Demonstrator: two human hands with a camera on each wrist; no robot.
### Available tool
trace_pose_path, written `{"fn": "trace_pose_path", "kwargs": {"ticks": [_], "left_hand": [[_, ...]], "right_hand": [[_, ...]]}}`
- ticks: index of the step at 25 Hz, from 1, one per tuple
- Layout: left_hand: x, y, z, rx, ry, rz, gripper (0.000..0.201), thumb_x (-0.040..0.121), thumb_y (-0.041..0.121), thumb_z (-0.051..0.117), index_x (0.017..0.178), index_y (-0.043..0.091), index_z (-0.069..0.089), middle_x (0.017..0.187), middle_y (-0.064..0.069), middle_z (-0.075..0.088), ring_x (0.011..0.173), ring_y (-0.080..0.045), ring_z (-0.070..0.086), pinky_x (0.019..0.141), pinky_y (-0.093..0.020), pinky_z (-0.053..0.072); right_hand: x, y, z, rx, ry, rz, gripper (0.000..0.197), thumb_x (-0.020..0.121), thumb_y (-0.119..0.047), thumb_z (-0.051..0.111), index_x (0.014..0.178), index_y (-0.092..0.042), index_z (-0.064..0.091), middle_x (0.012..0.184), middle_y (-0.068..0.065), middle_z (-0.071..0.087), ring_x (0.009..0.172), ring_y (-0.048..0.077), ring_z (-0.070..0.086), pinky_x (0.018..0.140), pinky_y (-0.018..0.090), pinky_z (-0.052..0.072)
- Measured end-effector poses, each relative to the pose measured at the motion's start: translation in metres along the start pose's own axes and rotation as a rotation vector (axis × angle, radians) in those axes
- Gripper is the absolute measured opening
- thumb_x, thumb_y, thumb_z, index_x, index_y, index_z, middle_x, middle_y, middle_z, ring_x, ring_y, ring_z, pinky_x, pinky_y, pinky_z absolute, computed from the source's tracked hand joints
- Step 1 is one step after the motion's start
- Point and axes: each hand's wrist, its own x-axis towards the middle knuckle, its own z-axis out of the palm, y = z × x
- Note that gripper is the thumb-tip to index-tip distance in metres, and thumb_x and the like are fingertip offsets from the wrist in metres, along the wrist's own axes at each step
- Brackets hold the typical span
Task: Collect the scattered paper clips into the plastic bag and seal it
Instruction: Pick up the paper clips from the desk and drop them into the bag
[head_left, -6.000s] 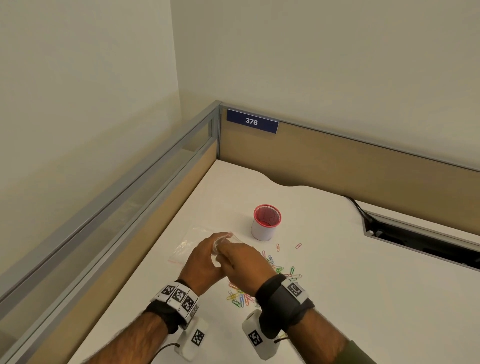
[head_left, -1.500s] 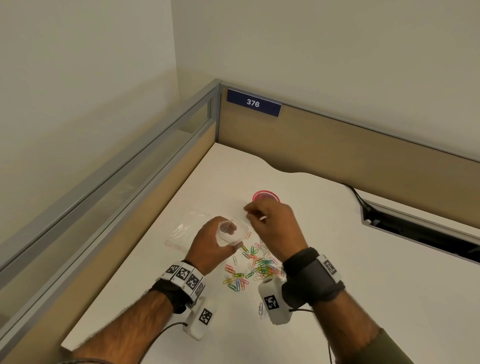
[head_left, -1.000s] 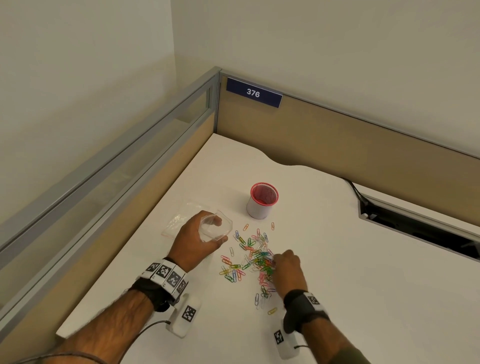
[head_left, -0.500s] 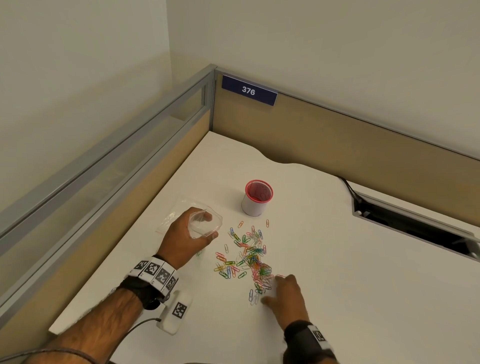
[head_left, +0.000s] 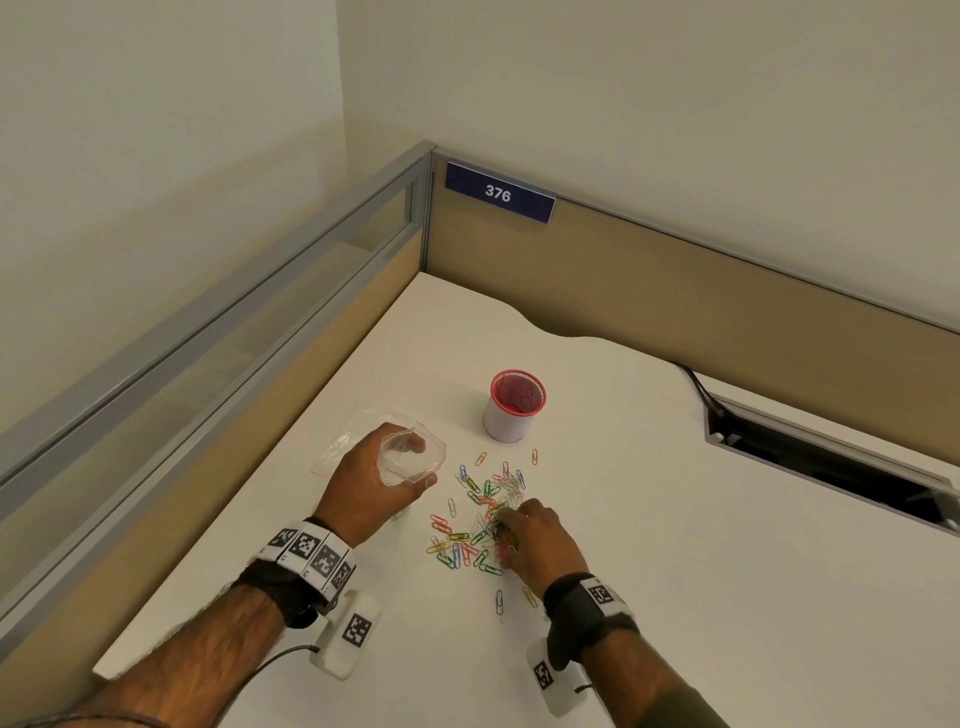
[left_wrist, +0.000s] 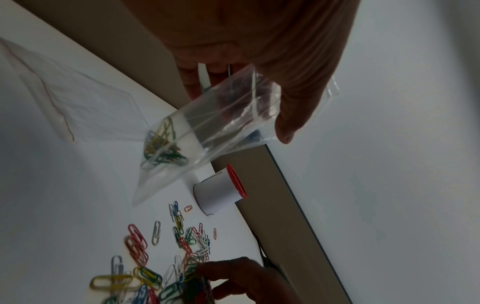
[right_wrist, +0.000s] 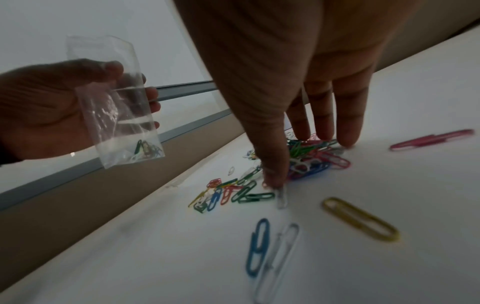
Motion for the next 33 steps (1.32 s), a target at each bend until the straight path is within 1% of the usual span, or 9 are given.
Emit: {"fn": "trace_pose_path", "kwargs": {"ticks": [3, 8, 14, 19, 22, 25, 27, 29, 33], "left_hand": [[0.000, -0.001, 0.003, -0.002, -0.010, -0.001, 0.041, 0.069, 0.043, 0.078, 0.103, 0.028, 0.061, 0.108, 0.010, 0.069, 0.112, -0.007, 0.062, 0.098, -0.024, 0.044], [0.004, 0.000, 0.007, 0.013, -0.014, -0.014, 0.038, 0.074, 0.033, 0.083, 0.104, 0.026, 0.061, 0.109, 0.010, 0.069, 0.113, -0.009, 0.062, 0.099, -0.026, 0.044], [0.009, 0.001, 0.013, 0.008, -0.019, -0.013, 0.038, 0.073, 0.029, 0.084, 0.102, 0.027, 0.061, 0.107, 0.010, 0.069, 0.111, -0.007, 0.063, 0.097, -0.023, 0.043], [0.011, 0.004, 0.020, 0.029, -0.042, -0.010, 0.037, 0.076, 0.021, 0.085, 0.103, 0.026, 0.060, 0.107, 0.008, 0.069, 0.110, -0.009, 0.062, 0.094, -0.017, 0.042], [0.011, 0.010, 0.025, 0.040, -0.054, 0.012, 0.038, 0.075, 0.022, 0.085, 0.104, 0.022, 0.061, 0.106, 0.006, 0.069, 0.108, -0.008, 0.062, 0.090, -0.012, 0.042], [0.010, 0.017, 0.029, 0.038, -0.060, 0.032, 0.038, 0.075, 0.023, 0.084, 0.105, 0.023, 0.060, 0.103, 0.007, 0.068, 0.102, -0.004, 0.062, 0.085, -0.010, 0.043], [0.011, 0.020, 0.031, 0.018, -0.064, 0.035, 0.039, 0.075, 0.019, 0.084, 0.105, 0.023, 0.060, 0.100, 0.005, 0.069, 0.094, -0.006, 0.065, 0.081, -0.012, 0.048], [0.011, 0.020, 0.029, 0.002, -0.061, 0.029, 0.038, 0.075, 0.020, 0.084, 0.103, 0.025, 0.059, 0.100, 0.002, 0.070, 0.095, -0.009, 0.066, 0.080, -0.016, 0.049], [0.008, 0.016, 0.021, -0.007, -0.029, 0.007, 0.036, 0.073, 0.026, 0.084, 0.099, 0.027, 0.060, 0.102, 0.008, 0.070, 0.104, -0.007, 0.064, 0.090, -0.019, 0.047]], "right_hand": [[0.004, -0.006, -0.002, 0.006, 0.049, 0.003, 0.024, 0.094, -0.028, 0.054, 0.115, -0.020, 0.063, 0.111, 0.007, 0.058, 0.102, 0.026, 0.055, 0.086, 0.033, 0.049], [0.010, -0.002, -0.018, 0.058, 0.087, 0.079, 0.018, 0.090, -0.010, 0.049, 0.094, -0.012, 0.066, 0.101, 0.008, 0.065, 0.090, 0.025, 0.061, 0.077, 0.029, 0.046], [0.002, 0.000, -0.055, 0.399, 0.205, 0.119, 0.012, 0.083, -0.003, 0.064, 0.082, -0.011, 0.072, 0.082, 0.005, 0.072, 0.076, 0.021, 0.066, 0.077, 0.037, 0.057], [-0.015, -0.042, -0.121, 0.718, 0.363, -0.032, 0.009, 0.081, -0.003, 0.071, 0.085, -0.012, 0.074, 0.078, 0.003, 0.073, 0.069, 0.014, 0.069, 0.070, 0.022, 0.058], [-0.016, -0.078, -0.140, 0.723, 0.372, -0.150, 0.010, 0.083, -0.006, 0.070, 0.089, -0.013, 0.074, 0.081, 0.000, 0.072, 0.071, 0.009, 0.068, 0.072, 0.019, 0.058], [-0.009, -0.102, -0.135, 0.637, 0.331, -0.213, 0.007, 0.086, -0.010, 0.068, 0.090, -0.012, 0.073, 0.085, 0.000, 0.070, 0.074, 0.009, 0.066, 0.074, 0.024, 0.059], [-0.004, -0.110, -0.128, 0.570, 0.310, -0.238, 0.008, 0.087, -0.014, 0.066, 0.092, -0.012, 0.072, 0.087, 0.001, 0.070, 0.077, 0.012, 0.065, 0.077, 0.030, 0.059], [-0.003, -0.112, -0.128, 0.552, 0.347, -0.252, 0.010, 0.089, -0.013, 0.064, 0.094, -0.014, 0.072, 0.090, 0.000, 0.070, 0.080, 0.013, 0.065, 0.077, 0.030, 0.058], [-0.003, -0.089, -0.143, 0.722, 0.509, -0.170, 0.014, 0.089, -0.006, 0.062, 0.097, -0.013, 0.071, 0.086, -0.005, 0.068, 0.074, 0.010, 0.066, 0.069, 0.017, 0.056]]}}
